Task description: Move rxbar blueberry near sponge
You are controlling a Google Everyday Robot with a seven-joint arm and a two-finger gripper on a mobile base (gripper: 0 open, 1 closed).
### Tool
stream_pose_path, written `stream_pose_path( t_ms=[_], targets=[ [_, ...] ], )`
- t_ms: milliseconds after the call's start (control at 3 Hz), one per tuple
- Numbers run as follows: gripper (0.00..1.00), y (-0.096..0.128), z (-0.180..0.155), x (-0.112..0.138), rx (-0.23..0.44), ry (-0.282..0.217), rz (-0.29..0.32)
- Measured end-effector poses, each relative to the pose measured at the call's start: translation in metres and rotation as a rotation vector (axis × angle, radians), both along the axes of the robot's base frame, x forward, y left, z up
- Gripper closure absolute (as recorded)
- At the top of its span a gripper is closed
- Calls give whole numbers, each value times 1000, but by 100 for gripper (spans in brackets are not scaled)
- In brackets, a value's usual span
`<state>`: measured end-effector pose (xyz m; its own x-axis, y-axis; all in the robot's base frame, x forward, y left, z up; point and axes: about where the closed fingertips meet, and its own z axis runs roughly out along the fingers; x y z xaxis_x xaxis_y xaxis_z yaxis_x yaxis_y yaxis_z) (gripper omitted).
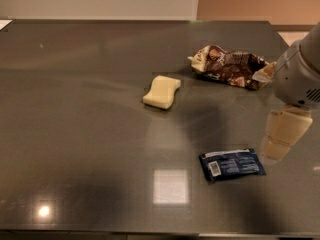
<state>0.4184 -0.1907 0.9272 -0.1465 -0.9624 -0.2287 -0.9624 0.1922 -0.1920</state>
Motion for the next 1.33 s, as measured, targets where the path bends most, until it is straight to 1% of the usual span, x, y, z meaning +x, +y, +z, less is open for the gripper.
stream_pose_path(
  t_ms=[333,667,1000,1333],
  targets=[
    [0,5,-20,-7,35,-1,54],
    [0,11,-39,-13,48,5,105],
    [0,19,-56,-20,58,2,154],
    [0,23,-71,-25,53,15,185]
  ],
)
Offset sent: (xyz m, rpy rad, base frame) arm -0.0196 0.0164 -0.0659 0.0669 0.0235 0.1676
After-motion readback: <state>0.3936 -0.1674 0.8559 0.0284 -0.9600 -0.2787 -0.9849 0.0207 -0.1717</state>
